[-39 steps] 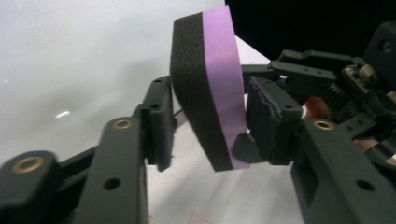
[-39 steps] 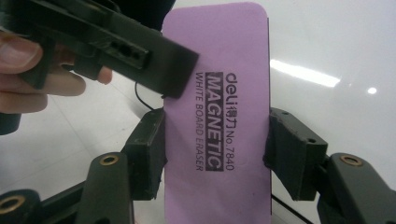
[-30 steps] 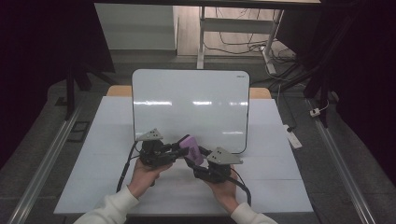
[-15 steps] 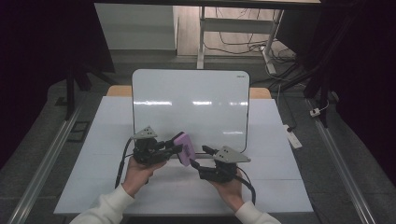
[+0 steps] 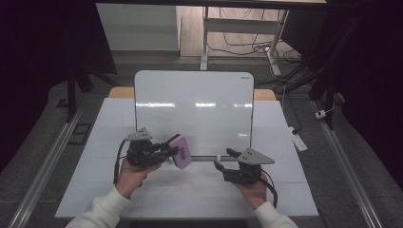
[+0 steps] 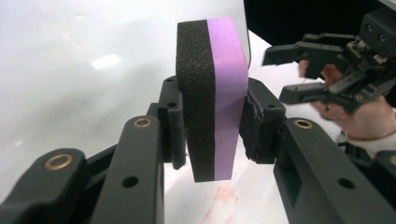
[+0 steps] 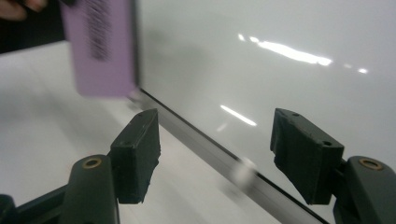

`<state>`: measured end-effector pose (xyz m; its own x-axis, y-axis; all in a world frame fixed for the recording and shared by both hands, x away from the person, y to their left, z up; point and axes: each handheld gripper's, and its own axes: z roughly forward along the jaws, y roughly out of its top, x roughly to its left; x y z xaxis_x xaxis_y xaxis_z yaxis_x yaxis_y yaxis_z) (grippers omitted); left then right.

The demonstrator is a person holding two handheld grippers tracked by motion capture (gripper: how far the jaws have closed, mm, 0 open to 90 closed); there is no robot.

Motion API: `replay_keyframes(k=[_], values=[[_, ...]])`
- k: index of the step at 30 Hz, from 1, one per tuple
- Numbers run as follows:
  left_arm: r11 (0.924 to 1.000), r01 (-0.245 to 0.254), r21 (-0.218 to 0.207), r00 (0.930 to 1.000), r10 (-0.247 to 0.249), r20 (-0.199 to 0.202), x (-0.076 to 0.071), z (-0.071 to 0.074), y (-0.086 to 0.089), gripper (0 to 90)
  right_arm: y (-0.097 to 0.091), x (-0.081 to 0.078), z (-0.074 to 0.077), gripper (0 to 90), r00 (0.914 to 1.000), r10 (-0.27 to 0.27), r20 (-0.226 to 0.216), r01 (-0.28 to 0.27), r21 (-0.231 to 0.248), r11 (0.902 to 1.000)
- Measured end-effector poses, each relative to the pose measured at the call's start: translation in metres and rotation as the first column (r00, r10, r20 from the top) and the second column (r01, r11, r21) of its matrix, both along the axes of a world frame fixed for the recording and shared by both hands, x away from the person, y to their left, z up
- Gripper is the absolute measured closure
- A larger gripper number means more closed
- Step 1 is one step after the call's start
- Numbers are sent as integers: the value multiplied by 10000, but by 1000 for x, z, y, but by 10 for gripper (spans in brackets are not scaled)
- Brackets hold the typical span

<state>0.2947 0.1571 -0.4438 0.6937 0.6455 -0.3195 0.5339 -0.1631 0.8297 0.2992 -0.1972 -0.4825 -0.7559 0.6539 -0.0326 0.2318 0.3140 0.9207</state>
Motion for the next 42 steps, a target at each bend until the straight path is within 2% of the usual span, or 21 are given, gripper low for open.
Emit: replay_keyframes(k=[7, 9, 13, 19, 29, 42], values=[[9994, -346, -77, 9993, 346, 104, -2, 8, 20, 632, -50, -1, -1, 330, 9924, -1230, -50, 1230, -43, 9924], [9989, -453, -107, 9988, 455, 160, -3, 10, 25, 631, -61, -1, -3, 335, 9899, -1412, -138, 1411, -71, 9900], [9979, -627, -163, 9977, 631, 266, -3, 14, 33, 632, -76, 1, -8, 347, 9894, -1426, -263, 1424, -97, 9898], [9962, -861, -137, 9955, 866, 390, -3, 18, 42, 632, -79, 4, -10, 347, 9891, -1440, -301, 1434, -194, 9895], [9912, -1269, -374, 9901, 1288, 561, -5, 27, 54, 632, -72, 4, -15, 344, 9945, -974, -397, 954, -500, 9942], [9839, -1730, -446, 9822, 1757, 657, -1, 39, 67, 631, -76, 5, -16, 344, 9922, -1179, -399, 1161, -443, 9923]])
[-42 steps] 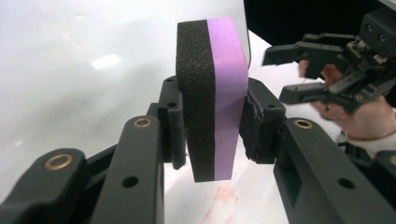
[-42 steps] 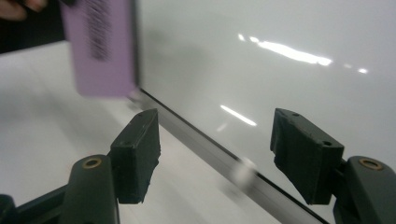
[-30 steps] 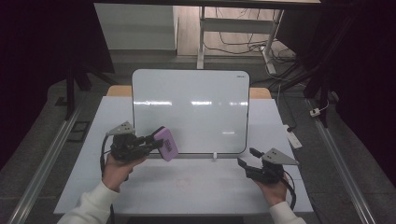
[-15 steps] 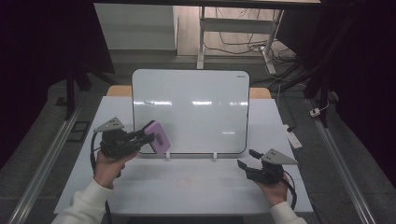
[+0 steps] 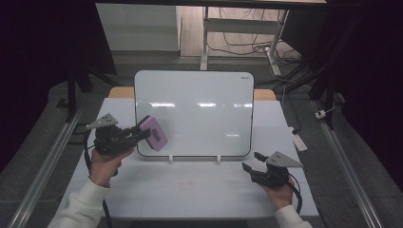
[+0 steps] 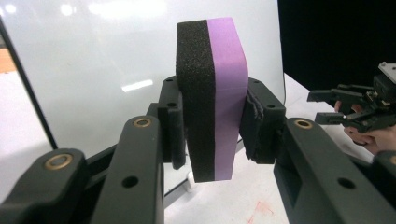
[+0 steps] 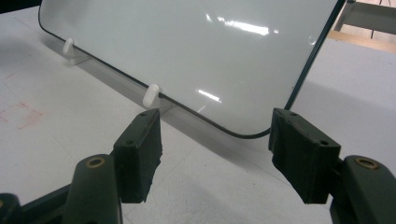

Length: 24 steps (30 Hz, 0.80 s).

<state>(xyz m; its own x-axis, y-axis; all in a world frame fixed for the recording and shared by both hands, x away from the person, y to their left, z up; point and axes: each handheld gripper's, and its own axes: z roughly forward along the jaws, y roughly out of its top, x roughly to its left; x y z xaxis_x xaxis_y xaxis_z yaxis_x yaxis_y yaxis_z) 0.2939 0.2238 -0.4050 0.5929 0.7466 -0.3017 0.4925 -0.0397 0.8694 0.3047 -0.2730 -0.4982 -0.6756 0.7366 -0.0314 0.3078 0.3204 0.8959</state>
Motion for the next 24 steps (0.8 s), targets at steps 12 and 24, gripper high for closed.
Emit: replay_keyframes(k=[12, 24], values=[[9968, -775, 199, 9968, 771, 222, 20, 29, 14, 631, 0, 1, -1, 344, 10000, -25, 16, 25, -55, 10000], [9863, -1531, 607, 9880, 1517, 282, 45, 46, 21, 629, 0, 1, -2, 344, 9999, -102, 48, 103, -61, 9999]])
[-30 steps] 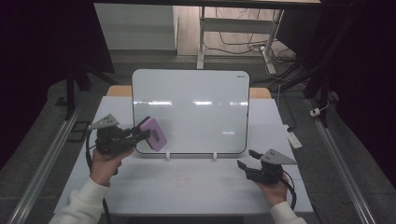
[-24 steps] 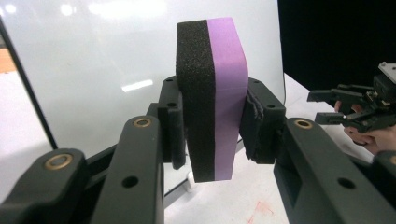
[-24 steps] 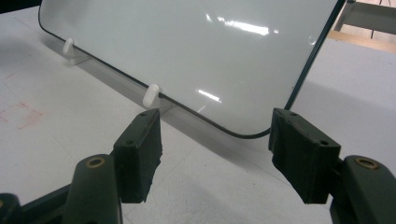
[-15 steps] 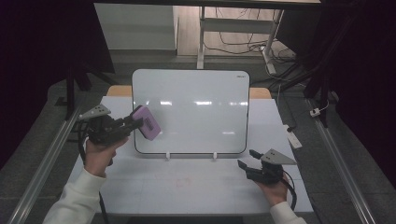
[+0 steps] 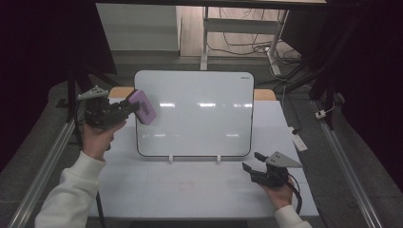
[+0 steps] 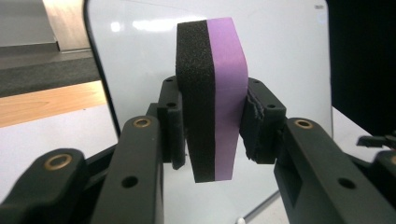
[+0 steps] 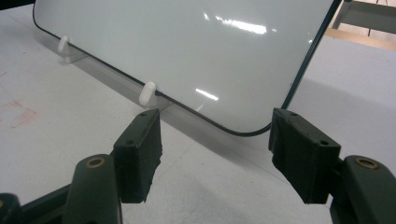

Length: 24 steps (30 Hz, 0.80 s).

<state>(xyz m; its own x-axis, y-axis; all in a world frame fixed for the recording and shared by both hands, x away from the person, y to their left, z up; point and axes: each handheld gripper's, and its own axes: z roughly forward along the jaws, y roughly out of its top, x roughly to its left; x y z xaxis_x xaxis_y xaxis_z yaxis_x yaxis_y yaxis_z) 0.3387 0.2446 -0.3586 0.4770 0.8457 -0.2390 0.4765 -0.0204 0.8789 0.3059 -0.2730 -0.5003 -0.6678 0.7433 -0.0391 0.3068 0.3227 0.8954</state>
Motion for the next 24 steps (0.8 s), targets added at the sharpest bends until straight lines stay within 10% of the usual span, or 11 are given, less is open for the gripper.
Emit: replay_keyframes(k=[24], values=[[9960, -892, 65, 9951, 888, 444, 37, 4, -17, 627, -1, 0, -1, 343, 9997, -223, 123, 223, 15, 9998]])
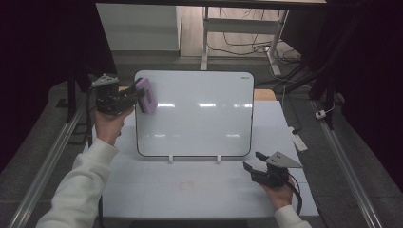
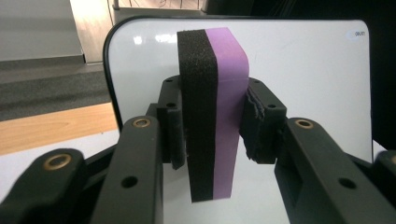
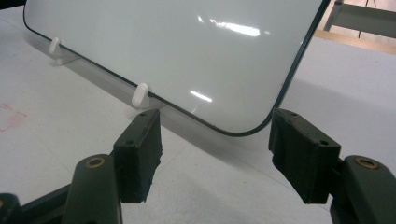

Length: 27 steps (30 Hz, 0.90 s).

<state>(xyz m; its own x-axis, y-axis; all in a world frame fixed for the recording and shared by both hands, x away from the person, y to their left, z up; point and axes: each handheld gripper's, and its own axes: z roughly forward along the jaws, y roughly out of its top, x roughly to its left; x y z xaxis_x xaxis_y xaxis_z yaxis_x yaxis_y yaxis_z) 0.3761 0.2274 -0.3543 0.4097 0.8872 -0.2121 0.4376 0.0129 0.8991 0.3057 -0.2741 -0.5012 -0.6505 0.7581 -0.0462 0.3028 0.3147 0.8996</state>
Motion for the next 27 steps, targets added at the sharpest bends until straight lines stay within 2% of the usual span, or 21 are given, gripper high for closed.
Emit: replay_keyframes(k=[6, 13, 16, 19, 22, 27], values=[[9999, -114, 87, 9999, 113, 118, 9, 2, -8, 629, -1, 0, 0, 343, 10000, -29, -19, 29, 20, 10000], [9994, -217, 261, 9998, 217, 14, 21, 2, -17, 630, -1, 0, 0, 342, 10000, -18, 5, 18, 19, 10000], [9985, -268, 477, 9996, 271, -61, 24, 0, -21, 632, -1, 0, -1, 342, 10000, -24, 7, 24, 7, 10000], [9952, -391, 896, 9991, 402, -109, 26, -3, -26, 632, -1, 1, -1, 342, 10000, -37, 2, 37, 3, 10000], [9933, -524, 1032, 9986, 530, -33, 26, -2, -27, 632, -1, 1, -1, 342, 10000, -35, 7, 35, -12, 10000], [9864, -638, 1513, 9980, 623, 144, 24, -3, -35, 632, -1, 1, -1, 342, 10000, -52, 12, 52, -2, 10000]])
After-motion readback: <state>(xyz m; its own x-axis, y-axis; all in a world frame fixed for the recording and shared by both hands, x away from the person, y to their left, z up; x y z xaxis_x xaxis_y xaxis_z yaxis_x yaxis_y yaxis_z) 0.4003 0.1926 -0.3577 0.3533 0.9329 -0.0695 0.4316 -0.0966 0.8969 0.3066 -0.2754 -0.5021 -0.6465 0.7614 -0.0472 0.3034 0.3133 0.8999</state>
